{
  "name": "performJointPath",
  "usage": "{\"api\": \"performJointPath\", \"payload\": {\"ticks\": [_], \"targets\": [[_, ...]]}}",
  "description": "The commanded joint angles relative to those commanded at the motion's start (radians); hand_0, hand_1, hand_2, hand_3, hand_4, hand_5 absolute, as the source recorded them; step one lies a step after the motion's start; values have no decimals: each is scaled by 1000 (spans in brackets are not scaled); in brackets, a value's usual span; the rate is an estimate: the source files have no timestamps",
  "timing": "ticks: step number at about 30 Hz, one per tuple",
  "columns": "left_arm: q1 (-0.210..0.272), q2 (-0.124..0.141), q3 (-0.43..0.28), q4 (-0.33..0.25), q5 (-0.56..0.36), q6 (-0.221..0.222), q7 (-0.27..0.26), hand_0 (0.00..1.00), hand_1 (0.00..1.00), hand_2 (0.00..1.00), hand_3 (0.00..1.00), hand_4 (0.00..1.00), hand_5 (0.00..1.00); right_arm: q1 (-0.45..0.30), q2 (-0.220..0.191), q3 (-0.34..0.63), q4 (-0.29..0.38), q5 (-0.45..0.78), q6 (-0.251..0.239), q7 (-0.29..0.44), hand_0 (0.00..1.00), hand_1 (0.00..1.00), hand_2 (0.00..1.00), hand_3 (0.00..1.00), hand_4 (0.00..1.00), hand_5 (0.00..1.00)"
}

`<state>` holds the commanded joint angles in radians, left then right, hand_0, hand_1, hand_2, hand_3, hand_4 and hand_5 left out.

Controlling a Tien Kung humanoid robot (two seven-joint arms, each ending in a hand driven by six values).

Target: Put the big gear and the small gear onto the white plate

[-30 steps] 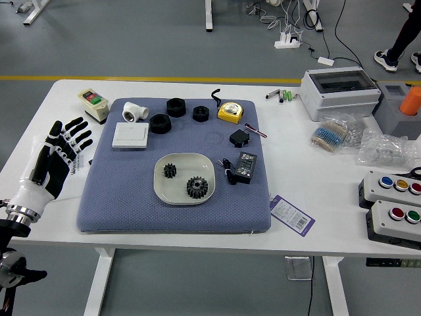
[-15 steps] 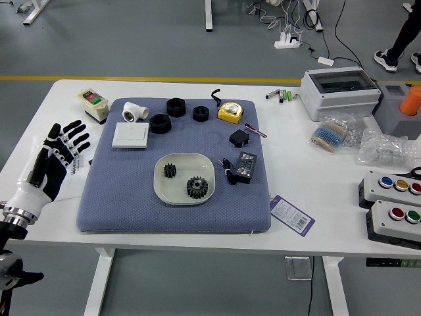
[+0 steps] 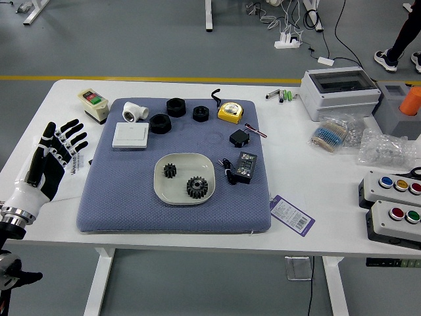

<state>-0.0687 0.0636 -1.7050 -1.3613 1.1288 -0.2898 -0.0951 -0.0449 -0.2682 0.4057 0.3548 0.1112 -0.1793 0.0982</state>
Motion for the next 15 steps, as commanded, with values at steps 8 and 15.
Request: {"api": "performJointPath", "payload": {"ticks": [8,15], "targets": [[-1,-1,-2,-1,1,2,5,855,875,917,853,968,910,2,2,8,0,-1,0,-1,722,728,755,616,887,733],[-2,0,3,-2,2,2,9,854,872,917,853,967,913,3,4,20,0,-2,0,-1,724,728,754,616,887,733]]}}
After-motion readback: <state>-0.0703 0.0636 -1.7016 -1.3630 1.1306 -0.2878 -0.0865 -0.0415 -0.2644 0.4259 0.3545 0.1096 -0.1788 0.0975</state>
